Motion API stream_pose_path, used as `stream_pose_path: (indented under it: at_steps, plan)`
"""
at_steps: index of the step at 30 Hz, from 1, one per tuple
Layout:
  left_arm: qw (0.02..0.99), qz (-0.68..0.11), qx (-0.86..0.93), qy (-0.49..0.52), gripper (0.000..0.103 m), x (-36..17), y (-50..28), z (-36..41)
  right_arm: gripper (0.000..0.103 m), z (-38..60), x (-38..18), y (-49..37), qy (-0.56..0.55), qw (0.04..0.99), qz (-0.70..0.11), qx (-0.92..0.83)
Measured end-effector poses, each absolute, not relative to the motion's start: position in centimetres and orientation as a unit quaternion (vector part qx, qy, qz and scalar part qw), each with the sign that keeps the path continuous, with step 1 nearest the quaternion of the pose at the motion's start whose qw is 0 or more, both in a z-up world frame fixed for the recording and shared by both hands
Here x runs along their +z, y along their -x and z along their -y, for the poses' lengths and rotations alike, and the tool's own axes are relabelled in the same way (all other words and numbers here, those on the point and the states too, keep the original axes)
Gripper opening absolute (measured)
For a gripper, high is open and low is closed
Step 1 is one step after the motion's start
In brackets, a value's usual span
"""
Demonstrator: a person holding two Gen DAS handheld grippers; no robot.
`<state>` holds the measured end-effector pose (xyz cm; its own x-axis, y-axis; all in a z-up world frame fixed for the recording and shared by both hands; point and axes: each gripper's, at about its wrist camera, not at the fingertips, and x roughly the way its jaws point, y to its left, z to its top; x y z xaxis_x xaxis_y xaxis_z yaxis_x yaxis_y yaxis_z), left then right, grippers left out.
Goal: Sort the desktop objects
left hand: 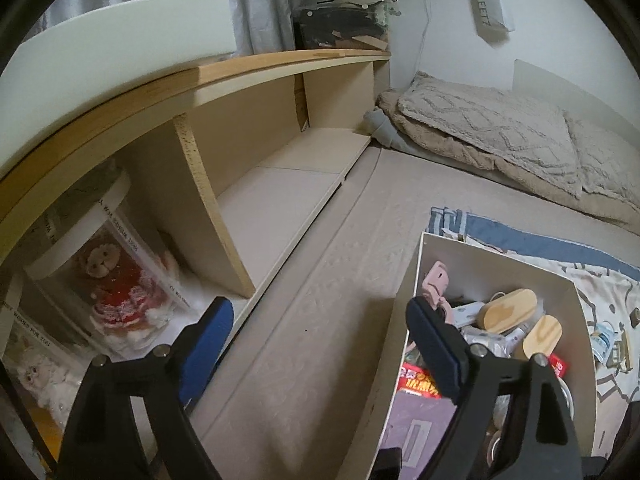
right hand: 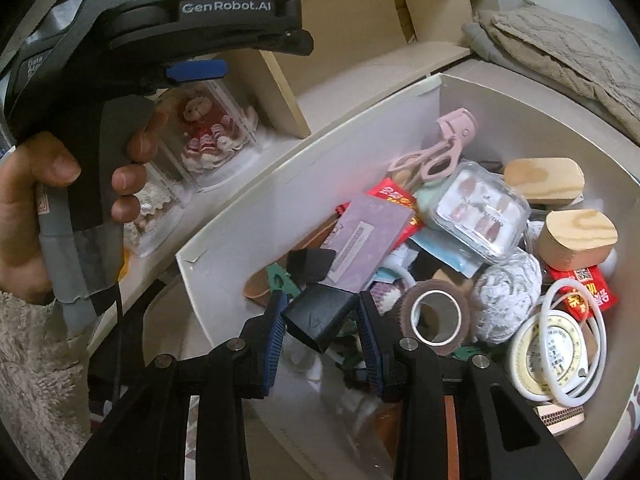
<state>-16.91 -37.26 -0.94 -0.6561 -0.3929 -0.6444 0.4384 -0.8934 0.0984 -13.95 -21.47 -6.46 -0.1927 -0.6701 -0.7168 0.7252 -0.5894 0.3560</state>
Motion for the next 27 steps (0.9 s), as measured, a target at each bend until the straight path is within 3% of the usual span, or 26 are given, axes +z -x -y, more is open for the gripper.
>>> stream_pose_path:
  at_steps: [2, 8, 10, 11, 16, 21, 27]
  plan:
    - [0.227, -0.038, -0.909, -0.347, 0.091, -0.7, 16.6, 37.2, 0.056, 21.4, -6.2, 13.8, -0.44, 0.451, -0.025, -0.776]
    - [0.228, -0.046, -0.912, -0.338, 0.093, 0.3, 15.2, 36.8, 0.061, 20.4, -5.1, 13.9, -0.435, 0.446, 0.004, -0.782]
    - [0.227, -0.053, -0.913, -0.334, 0.094, 0.8, 14.8, 36.5, 0.097, 19.9, -4.4, 13.9, -0.428, 0.445, 0.013, -0.787]
    - [0.226, -0.054, -0.914, -0.333, 0.094, 1.0, 14.7, 36.3, 0.101, 19.5, -3.9, 13.8, -0.423, 0.443, 0.015, -0.79]
    - [0.223, -0.035, -0.918, -0.327, 0.094, 2.3, 13.4, 34.1, 0.103, 17.7, -1.2, 13.8, -0.393, 0.428, 0.009, -0.813]
    - [0.227, -0.028, -0.922, -0.312, 0.103, 3.8, 11.4, 32.6, 0.103, 16.0, 0.5, 14.0, -0.38, 0.413, 0.003, -0.827]
    - [0.227, -0.035, -0.924, -0.306, 0.103, 5.3, 9.2, 30.7, 0.103, 13.0, 2.5, 13.8, -0.363, 0.391, 0.006, -0.846]
